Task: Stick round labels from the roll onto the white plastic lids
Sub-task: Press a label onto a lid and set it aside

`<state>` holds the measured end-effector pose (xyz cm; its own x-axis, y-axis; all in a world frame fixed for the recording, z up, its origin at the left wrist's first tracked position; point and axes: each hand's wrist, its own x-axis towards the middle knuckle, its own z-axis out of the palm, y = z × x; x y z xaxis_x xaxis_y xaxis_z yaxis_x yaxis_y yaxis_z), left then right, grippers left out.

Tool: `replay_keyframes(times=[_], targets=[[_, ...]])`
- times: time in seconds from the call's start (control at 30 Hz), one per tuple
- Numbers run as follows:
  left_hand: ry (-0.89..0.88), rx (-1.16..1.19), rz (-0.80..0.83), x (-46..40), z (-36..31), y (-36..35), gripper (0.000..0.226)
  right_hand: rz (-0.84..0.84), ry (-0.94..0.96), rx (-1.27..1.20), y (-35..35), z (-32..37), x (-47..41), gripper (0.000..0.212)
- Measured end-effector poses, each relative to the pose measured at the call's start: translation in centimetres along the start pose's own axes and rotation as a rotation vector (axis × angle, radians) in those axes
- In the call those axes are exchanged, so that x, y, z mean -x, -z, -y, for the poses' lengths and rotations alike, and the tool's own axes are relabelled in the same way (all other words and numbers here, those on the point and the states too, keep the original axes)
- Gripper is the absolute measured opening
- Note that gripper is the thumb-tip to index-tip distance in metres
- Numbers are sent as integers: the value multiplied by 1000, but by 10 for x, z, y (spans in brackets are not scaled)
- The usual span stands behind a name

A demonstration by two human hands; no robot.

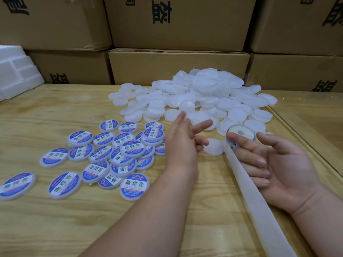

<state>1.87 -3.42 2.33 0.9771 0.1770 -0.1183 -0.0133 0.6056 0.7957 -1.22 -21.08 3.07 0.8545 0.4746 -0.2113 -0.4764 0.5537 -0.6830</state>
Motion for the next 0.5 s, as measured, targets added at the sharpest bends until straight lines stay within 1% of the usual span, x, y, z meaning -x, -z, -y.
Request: replay_keyframes(times=[0.13,0.2,0.23,0.27,0.33,0.4,0.47,0.5], targets=[[-292,-604,107,13,16,-5,27,-52,60,-19,-1,0,-2,46],[-416,-1056,166,15,23,-4,39,-78,89,-42,0,0,-2,45],[-438,-1242,186,15,24,-4,46,-85,100,-53,0,0,-2,45],[-431,-1369,198,15,24,-4,51,-95,108,-57,0,0,-2,46],[-397,-1496,207,15,24,-2,56,-124,122,-40,-1,0,-2,48],[-384,-1550,218,15,26,-1,58,-172,160,12,-3,-3,-4,47],[-376,-1566,213,14,27,-1,58,-253,246,105,-5,-7,-7,39],[-372,-1561,208,13,27,0,58,-300,308,155,-6,-9,-9,31]])
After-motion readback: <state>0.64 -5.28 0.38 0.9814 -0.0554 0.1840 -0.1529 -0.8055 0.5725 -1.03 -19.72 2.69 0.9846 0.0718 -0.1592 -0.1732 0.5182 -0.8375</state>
